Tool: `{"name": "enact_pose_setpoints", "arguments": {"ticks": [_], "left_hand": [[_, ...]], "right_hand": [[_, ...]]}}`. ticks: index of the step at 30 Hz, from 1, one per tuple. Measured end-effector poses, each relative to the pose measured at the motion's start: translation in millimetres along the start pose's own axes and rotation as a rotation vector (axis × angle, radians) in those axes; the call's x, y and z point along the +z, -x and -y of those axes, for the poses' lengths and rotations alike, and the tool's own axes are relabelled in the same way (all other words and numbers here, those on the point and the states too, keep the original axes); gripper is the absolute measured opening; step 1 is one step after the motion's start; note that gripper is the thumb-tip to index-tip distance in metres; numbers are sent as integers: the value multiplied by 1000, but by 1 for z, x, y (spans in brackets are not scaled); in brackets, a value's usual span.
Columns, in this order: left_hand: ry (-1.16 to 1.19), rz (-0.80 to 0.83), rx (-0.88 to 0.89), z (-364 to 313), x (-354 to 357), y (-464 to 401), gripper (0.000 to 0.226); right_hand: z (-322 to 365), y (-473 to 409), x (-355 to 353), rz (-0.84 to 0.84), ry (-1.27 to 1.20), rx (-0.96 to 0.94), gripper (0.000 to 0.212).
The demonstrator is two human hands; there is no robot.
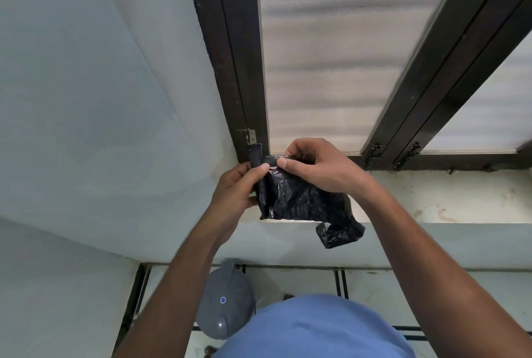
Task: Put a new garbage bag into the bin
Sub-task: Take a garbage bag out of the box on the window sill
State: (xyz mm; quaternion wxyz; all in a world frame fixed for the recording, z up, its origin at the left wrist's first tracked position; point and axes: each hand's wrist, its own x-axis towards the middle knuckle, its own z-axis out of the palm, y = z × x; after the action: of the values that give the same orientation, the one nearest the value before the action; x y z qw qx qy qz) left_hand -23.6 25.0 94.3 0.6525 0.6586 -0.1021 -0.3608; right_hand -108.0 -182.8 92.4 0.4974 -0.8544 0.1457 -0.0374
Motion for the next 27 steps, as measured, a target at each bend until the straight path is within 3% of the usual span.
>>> {"name": "enact_pose_setpoints", "arguments": {"ticks": [4,9,14,27], "left_hand": [[-24,-4,23,-1,1,1,28],[-65,-18,42,2,-3,-1,27],[-144,-15,50,5,-5,-3,23],[-221,-108,172,14,10,-7,20]], "right_hand": [[2,1,-1,61,0,27,42],[5,5,-7,201,8,104,39],[1,6,-8,230,74,138,36],[-20,-9,5,-8,103,127,25]]}}
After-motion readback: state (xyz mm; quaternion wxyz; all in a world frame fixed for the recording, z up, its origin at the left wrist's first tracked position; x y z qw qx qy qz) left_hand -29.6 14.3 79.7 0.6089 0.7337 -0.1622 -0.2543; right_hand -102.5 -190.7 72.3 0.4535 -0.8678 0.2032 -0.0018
